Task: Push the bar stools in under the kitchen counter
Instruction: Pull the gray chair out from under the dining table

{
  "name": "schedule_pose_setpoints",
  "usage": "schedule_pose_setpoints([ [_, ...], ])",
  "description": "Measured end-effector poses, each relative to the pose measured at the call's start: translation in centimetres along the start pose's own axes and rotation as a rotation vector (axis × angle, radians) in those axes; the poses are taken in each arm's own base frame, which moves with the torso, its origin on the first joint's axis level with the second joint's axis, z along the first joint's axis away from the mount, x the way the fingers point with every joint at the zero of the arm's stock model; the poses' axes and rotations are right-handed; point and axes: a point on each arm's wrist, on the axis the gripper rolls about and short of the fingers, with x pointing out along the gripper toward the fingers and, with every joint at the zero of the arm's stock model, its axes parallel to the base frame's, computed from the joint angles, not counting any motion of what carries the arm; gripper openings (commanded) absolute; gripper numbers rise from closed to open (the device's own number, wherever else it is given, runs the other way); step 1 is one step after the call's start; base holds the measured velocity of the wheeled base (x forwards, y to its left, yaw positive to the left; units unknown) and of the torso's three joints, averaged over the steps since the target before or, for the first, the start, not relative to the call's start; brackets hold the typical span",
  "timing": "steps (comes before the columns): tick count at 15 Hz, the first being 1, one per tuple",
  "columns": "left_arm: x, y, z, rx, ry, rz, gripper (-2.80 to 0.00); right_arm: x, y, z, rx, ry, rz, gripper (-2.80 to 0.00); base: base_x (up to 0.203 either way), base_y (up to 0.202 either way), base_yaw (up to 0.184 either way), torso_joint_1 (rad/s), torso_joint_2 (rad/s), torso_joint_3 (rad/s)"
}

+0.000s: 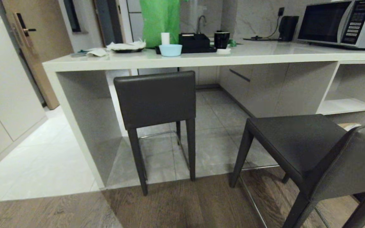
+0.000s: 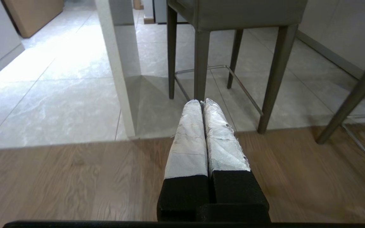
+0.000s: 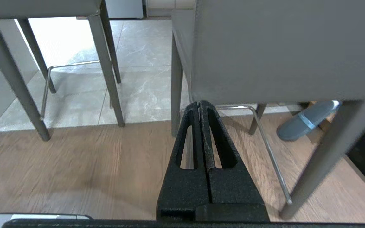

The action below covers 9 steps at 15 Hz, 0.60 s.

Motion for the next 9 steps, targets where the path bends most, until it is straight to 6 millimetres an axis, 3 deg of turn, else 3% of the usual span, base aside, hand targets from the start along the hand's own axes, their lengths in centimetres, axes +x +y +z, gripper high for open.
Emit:
schedule_pose_setpoints([
  [6, 0.0, 0.0, -0.01, 0.0, 0.001, 0.0, -2.8, 0.0, 0.0, 0.0, 0.002, 0.0, 0.001, -2.8, 0.19, 0.0, 0.001, 0.003, 0.0, 0.003],
  [9, 0.0, 0.0, 0.0, 0.0, 0.0, 0.0, -2.8, 0.0, 0.0, 0.0, 0.003, 0.0, 0.001, -2.8, 0.041, 0.0, 0.001, 0.005, 0.0, 0.001],
])
